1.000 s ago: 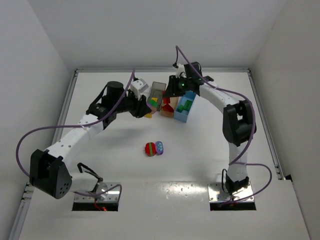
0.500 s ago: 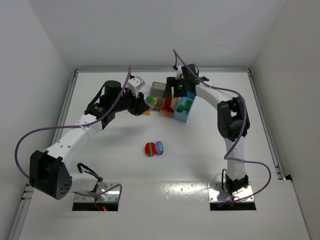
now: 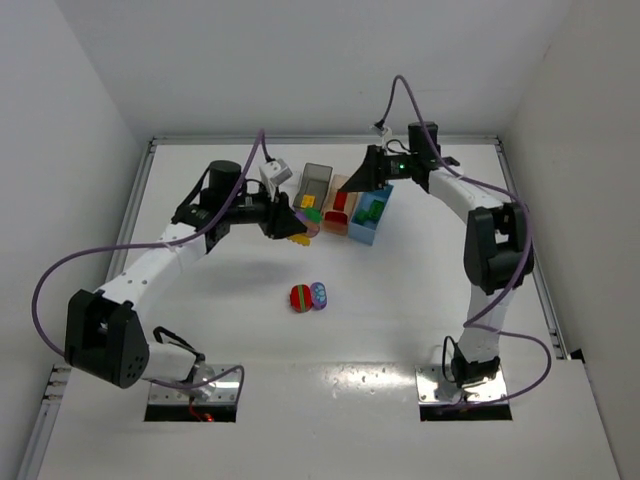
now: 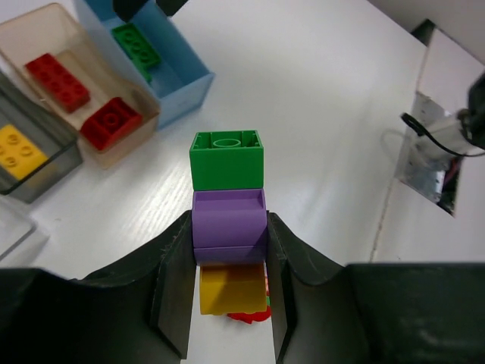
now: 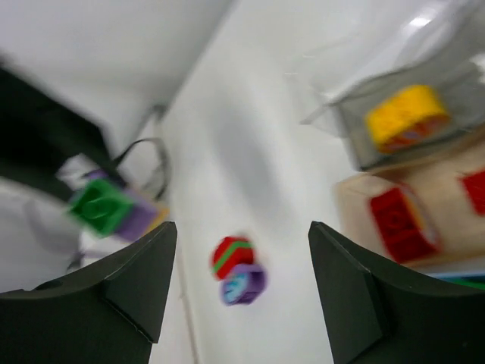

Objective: Sort the legos into containers by color

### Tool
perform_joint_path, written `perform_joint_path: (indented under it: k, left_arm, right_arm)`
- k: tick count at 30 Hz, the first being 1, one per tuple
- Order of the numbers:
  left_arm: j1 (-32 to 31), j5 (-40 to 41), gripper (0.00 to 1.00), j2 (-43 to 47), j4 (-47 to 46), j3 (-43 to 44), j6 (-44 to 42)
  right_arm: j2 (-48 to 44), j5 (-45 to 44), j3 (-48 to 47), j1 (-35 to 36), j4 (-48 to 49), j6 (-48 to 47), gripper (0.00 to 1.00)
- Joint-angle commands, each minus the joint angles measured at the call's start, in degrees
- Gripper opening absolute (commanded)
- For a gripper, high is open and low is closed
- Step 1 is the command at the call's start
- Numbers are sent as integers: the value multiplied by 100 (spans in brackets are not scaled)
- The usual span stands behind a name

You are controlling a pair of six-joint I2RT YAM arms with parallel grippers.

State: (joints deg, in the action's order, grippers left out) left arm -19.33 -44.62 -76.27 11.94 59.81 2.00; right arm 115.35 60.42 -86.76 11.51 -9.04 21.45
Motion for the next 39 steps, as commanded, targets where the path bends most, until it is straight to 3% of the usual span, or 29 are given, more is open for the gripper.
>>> perform_joint_path:
  k: [1,5,9,20,23,24,25,28,31,32,34,35,39]
  left_arm:
    - [18,-950,0,-28,-210,4,11]
    - [17,-1433,0,-160,-210,118,64]
    - [-44,-1611,0,-213,-210,241,169]
    - [-97,-1743,0,-380,-210,355,169]
    - [-149,-1743,0,-433,-210,356,169]
    - [-150,-1795,0,-433,-210,356,169]
    - [-150,-1796,0,-433,-210,356,169]
    - [-202,-1796,0,-433,-210,356,169]
    - [-202,-1796,0,-433,-210,356,169]
    - [-202,-1796,0,-433,-210,356,169]
    - [-202,-1796,0,-433,-210,356,169]
    - [-202,-1796,0,-433,-210,356,117]
    - [-202,-1743,0,-433,-210,242,116]
  right_arm:
    - [-522,2409,274,123,1318,633,71]
    - [-812,2632,502,474,816,-114,73]
    - [-1119,2580,879,659,1202,-167,74]
    - [-1542,2413,1179,1046,931,-659,74]
    - [-1542,2097,978,1099,-156,-1658,74]
    - [-1542,2001,881,1099,-969,-2036,74]
    - [-1542,1773,706,1169,-1334,-2745,74]
    - [-1489,1342,520,1222,-2274,-3610,73]
    - [-1436,1261,467,1275,-2357,-3683,59]
    - [-1436,1261,467,1275,-2357,-3683,48]
    - [-1436,1209,467,1275,-2200,-3569,39]
    - [-1436,1209,467,1275,-2138,-3447,29]
    - [-1436,1340,598,1152,-1646,-2963,6]
